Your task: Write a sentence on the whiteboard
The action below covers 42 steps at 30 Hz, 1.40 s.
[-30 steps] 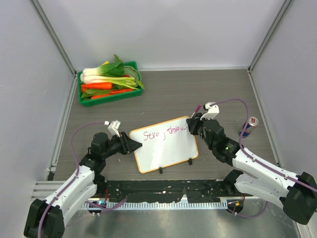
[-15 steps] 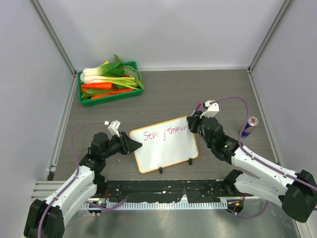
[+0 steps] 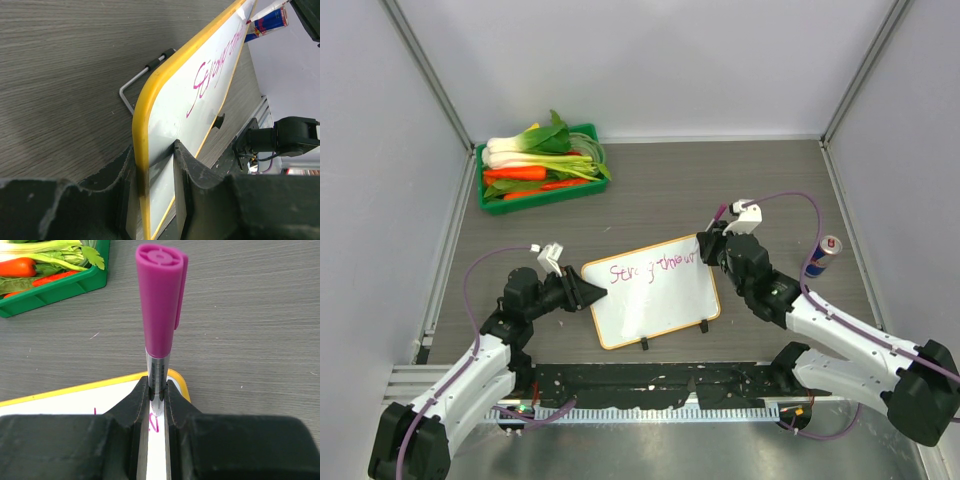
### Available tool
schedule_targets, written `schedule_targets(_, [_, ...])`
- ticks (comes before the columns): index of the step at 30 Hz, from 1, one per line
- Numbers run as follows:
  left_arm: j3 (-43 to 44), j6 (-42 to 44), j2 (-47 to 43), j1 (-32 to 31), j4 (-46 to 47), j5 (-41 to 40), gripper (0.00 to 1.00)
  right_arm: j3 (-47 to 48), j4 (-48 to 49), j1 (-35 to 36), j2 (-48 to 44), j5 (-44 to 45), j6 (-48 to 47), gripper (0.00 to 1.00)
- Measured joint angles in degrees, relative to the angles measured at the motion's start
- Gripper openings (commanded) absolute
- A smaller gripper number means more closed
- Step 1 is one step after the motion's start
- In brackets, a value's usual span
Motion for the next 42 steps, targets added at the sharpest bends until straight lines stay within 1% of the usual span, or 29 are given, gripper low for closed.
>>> schedule_targets(13, [0.0, 0.0, 0.0, 0.0, 0.0, 0.0, 0.00, -3.9, -1.9, 0.0, -4.1, -1.9, 1.3, 0.01])
schedule_targets(23, [0.0, 0.0, 0.0, 0.0, 0.0, 0.0, 0.00, -5.2, -2.4, 0.0, -4.9, -4.9, 1.8, 0.01])
schedule_targets(33, [0.0, 0.0, -0.2, 0.0, 0.0, 0.0, 0.00, -4.2, 0.1, 0.0, -1.1, -6.7, 3.3, 0.01])
schedule_targets(42, [0.0, 0.1, -0.4, 0.0, 0.0, 0.0, 0.00, -0.8, 0.3, -0.4, -3.6, -5.5, 3.4, 0.01])
